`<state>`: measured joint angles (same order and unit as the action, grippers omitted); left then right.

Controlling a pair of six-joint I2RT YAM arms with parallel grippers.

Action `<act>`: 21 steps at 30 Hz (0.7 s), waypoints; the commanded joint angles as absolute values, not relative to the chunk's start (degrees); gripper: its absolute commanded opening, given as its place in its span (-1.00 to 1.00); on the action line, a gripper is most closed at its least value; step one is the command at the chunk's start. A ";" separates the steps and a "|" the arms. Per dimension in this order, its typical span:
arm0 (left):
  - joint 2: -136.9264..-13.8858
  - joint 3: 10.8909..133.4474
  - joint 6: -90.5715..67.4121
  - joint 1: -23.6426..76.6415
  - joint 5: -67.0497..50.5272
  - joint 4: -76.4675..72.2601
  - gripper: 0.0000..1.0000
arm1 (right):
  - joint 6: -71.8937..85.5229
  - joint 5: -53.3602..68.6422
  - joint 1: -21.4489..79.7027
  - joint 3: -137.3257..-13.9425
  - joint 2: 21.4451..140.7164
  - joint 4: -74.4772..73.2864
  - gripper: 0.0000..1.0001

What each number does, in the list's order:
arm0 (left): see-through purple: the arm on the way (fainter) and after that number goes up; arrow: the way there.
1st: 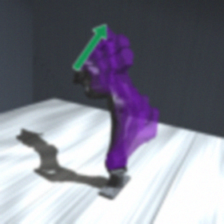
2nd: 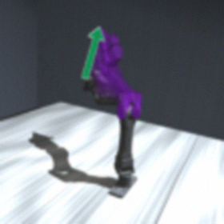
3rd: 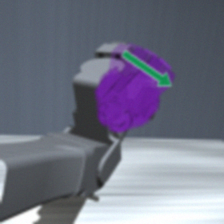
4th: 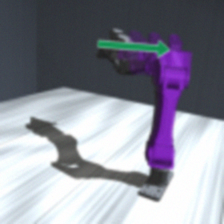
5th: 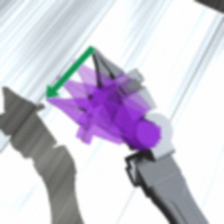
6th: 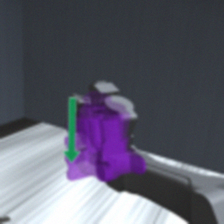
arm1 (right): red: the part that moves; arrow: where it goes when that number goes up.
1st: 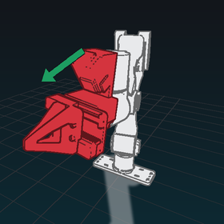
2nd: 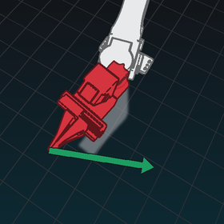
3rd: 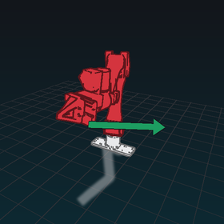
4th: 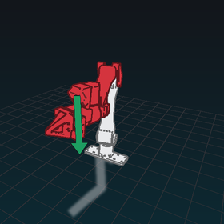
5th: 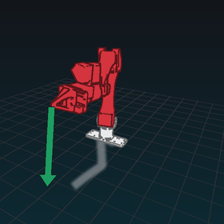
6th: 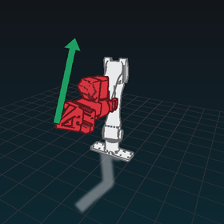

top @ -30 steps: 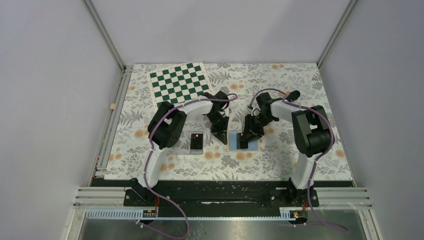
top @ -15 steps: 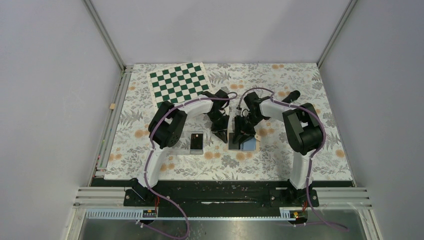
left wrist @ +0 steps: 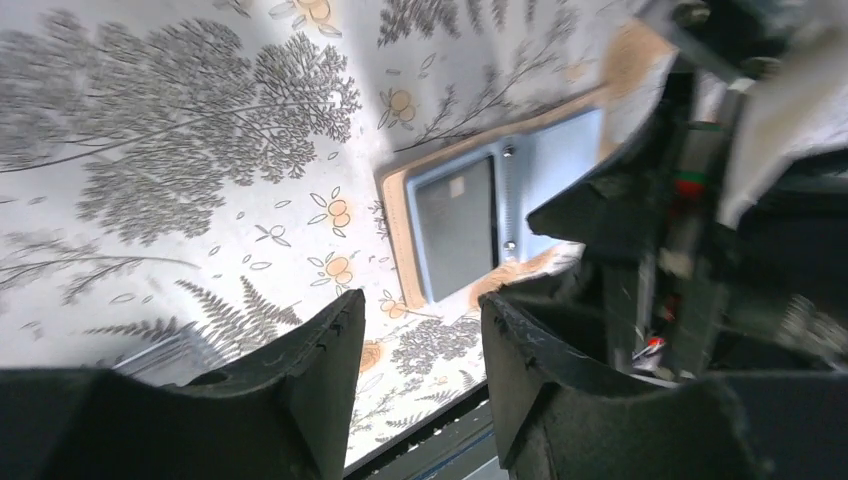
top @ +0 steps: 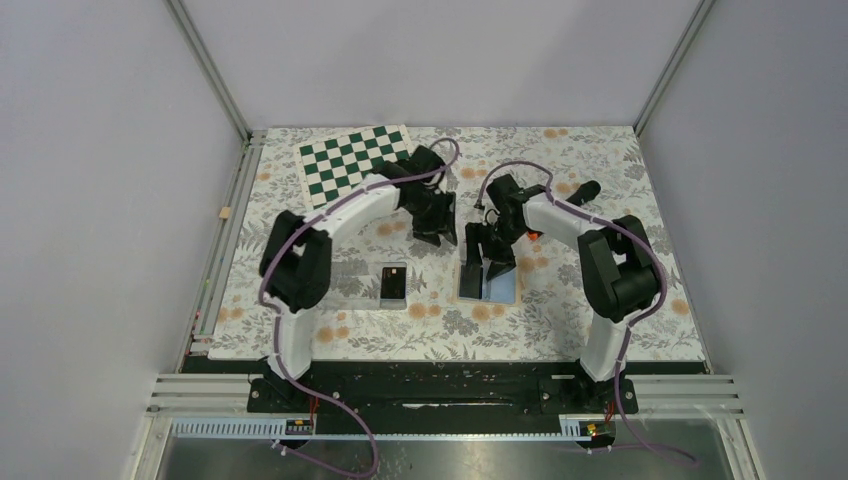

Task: Put the credit cards into the card holder
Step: Pick up the credit card from the storage box.

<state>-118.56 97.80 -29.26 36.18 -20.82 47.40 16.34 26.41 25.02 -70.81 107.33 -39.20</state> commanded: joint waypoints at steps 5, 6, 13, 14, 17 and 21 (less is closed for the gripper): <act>-101.54 86.77 -32.40 28.31 -25.24 39.91 -0.04 | 17.18 27.09 25.57 -77.98 103.66 -42.84 0.34; -99.65 84.19 -32.88 27.05 -26.61 38.97 -0.03 | 17.43 27.98 25.64 -78.61 103.82 -42.86 0.34; -88.32 68.45 -32.10 17.63 -31.10 37.84 -0.04 | 20.17 33.60 28.50 -84.69 106.82 -42.88 0.28; -87.40 67.01 -31.63 16.73 -31.38 38.50 -0.04 | 20.60 34.35 29.13 -85.48 107.37 -42.89 0.28; -85.40 63.99 -29.75 14.95 -30.77 41.07 -0.07 | 21.54 36.03 31.41 -87.42 108.98 -42.84 0.27; -85.13 61.59 -27.33 14.59 -28.84 43.37 -0.14 | 25.57 39.09 34.44 -87.10 110.87 -39.53 0.25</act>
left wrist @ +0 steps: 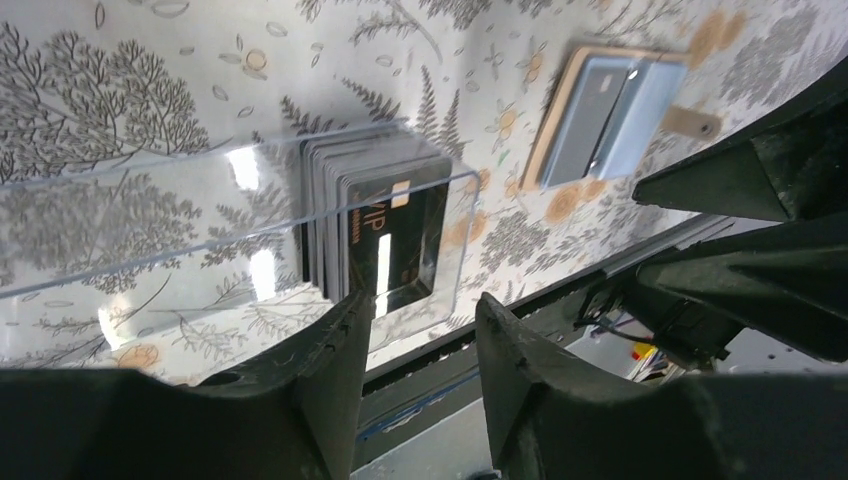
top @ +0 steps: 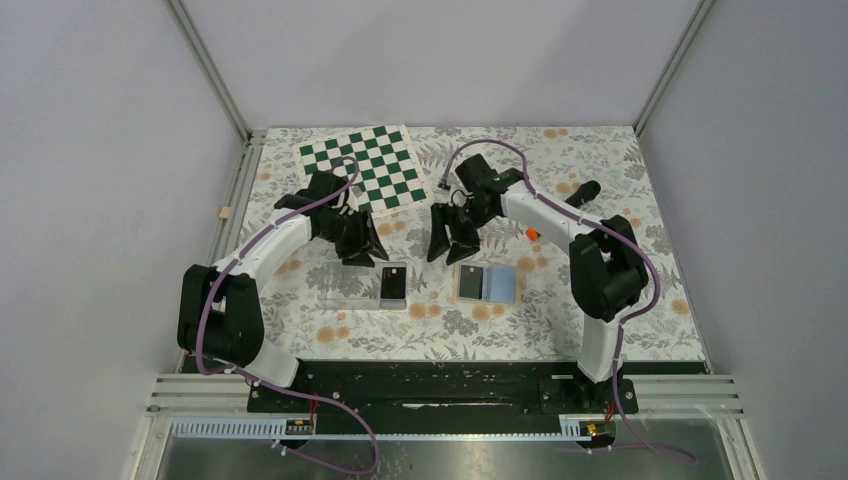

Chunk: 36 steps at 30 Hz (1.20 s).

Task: Put the credit cards into the card holder
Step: Pick up the credit card from the storage box.

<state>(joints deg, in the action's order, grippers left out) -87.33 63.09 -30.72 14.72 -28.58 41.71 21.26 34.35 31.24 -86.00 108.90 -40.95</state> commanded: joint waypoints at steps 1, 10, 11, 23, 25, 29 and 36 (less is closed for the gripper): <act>-85.25 61.13 -26.99 14.60 -28.57 43.49 -0.15 | 26.26 39.70 35.23 -86.90 111.30 -38.59 0.25; -89.22 58.81 -27.51 15.41 -28.96 41.54 -0.29 | 29.18 42.90 40.12 -89.32 117.20 -36.91 0.18; -89.53 58.69 -27.82 15.65 -28.58 41.17 -0.30 | 29.40 42.96 40.37 -89.51 117.75 -36.84 0.17; -93.60 59.42 -28.65 18.91 -21.61 40.45 -0.43 | 31.27 44.54 41.11 -92.27 122.58 -36.91 0.03; -94.16 59.56 -28.30 19.29 -21.55 40.43 -0.52 | 31.35 44.60 41.20 -92.69 122.90 -36.88 -0.01; -95.52 60.05 -27.86 19.99 -21.65 40.51 -0.61 | 31.69 44.69 41.49 -93.22 123.86 -36.92 -0.13; -96.08 61.66 -27.38 21.43 -18.42 42.81 -0.92 | 31.31 44.65 41.78 -94.19 125.64 -38.54 -0.54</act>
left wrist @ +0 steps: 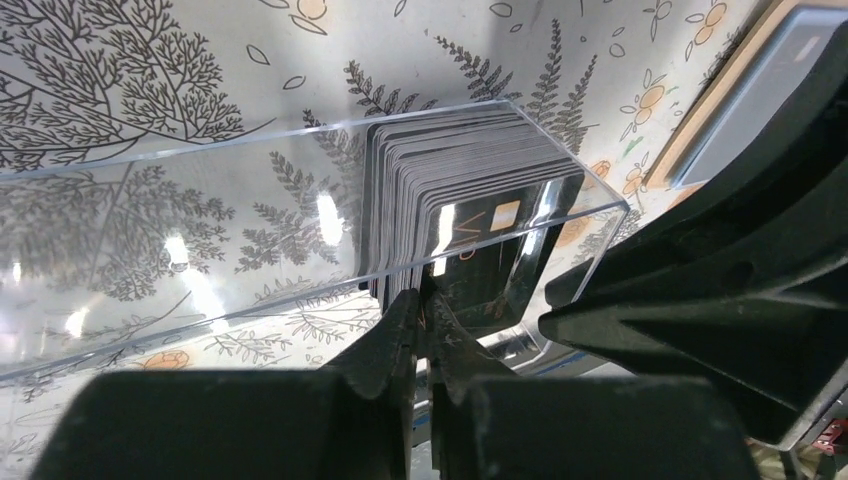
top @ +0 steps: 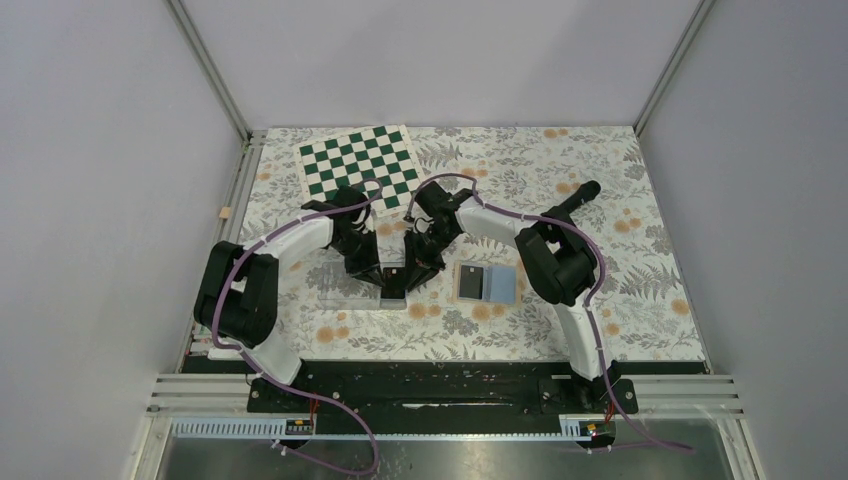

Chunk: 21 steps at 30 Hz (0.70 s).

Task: Put the credit cards into the card holder
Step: Pick up the credit card from the storage box.

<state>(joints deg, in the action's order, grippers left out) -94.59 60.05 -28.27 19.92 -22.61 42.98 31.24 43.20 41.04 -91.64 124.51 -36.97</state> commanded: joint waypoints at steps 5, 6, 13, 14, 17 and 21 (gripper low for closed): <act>-96.11 63.09 -27.12 22.87 -15.99 44.27 -1.00 | 31.21 44.91 41.95 -94.27 126.14 -38.64 -0.70; -96.15 63.35 -27.03 23.12 -15.60 44.56 -1.00 | 31.15 44.91 41.95 -94.23 126.19 -38.68 -0.71; -95.59 64.15 -27.04 23.90 -17.08 44.44 -1.00 | 30.85 45.09 41.94 -94.05 126.28 -38.81 -0.80; -95.17 64.30 -27.19 23.91 -17.47 44.28 -1.00 | 30.85 45.09 41.95 -93.98 126.22 -38.79 -0.80; -94.30 64.97 -27.54 23.99 -18.47 44.12 -1.00 | 30.93 45.18 41.97 -93.82 126.38 -38.85 -0.85; -93.40 65.88 -28.07 24.20 -19.86 44.18 -1.00 | 30.89 45.14 41.94 -93.52 126.36 -38.85 -0.88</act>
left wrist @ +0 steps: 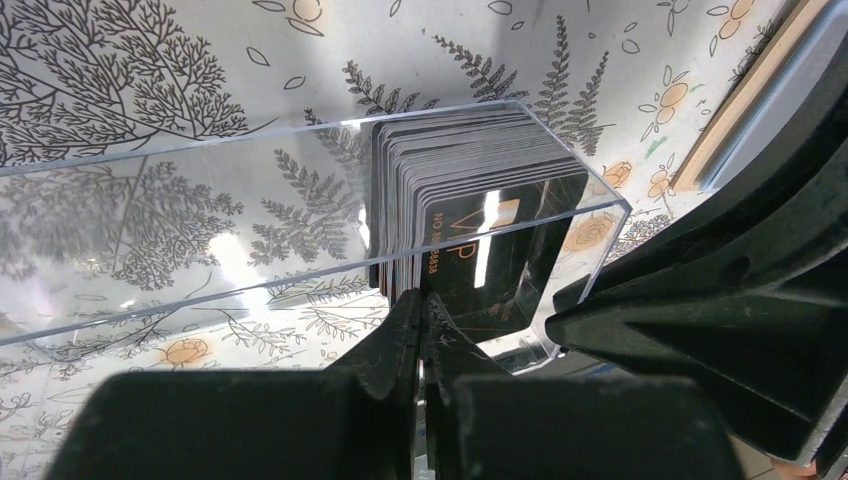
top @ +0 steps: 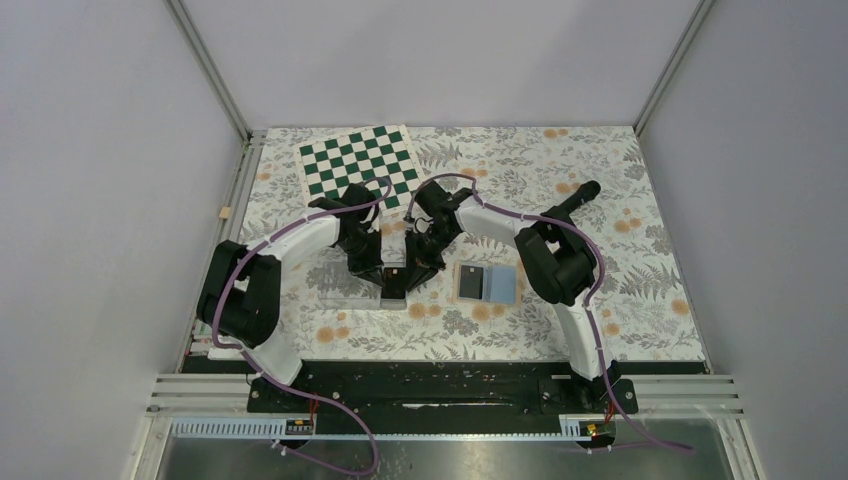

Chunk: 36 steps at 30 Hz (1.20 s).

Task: Put the credit cards into the card holder
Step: Pick up the credit card from the storage box.

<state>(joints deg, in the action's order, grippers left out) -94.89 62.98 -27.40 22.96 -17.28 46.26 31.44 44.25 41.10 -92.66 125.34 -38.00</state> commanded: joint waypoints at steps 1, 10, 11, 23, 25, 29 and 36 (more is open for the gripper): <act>-93.23 66.16 -28.12 24.29 -19.85 44.47 -1.00 | 30.92 45.14 41.97 -93.45 126.38 -38.86 -0.90; -93.05 68.67 -26.95 25.96 -15.92 48.48 -1.00 | 30.72 45.13 41.95 -93.45 126.54 -39.17 -0.91; -93.05 68.73 -26.83 26.07 -15.57 48.68 -1.00 | 30.73 45.17 42.00 -93.39 126.52 -39.15 -0.91; -96.89 69.20 -25.10 28.91 -11.62 50.11 -1.00 | 30.48 45.75 42.01 -92.89 126.56 -39.15 -0.92; -97.51 69.58 -25.05 29.40 -11.55 50.17 -0.97 | 30.50 45.87 41.97 -92.90 126.65 -39.11 -0.92; -98.12 70.55 -25.11 30.17 -11.31 50.49 -0.96 | 30.39 46.05 42.01 -92.90 126.65 -39.13 -0.92; -97.21 71.87 -25.17 30.71 -12.06 51.00 -1.00 | 30.33 46.38 41.93 -92.86 126.82 -39.24 -0.92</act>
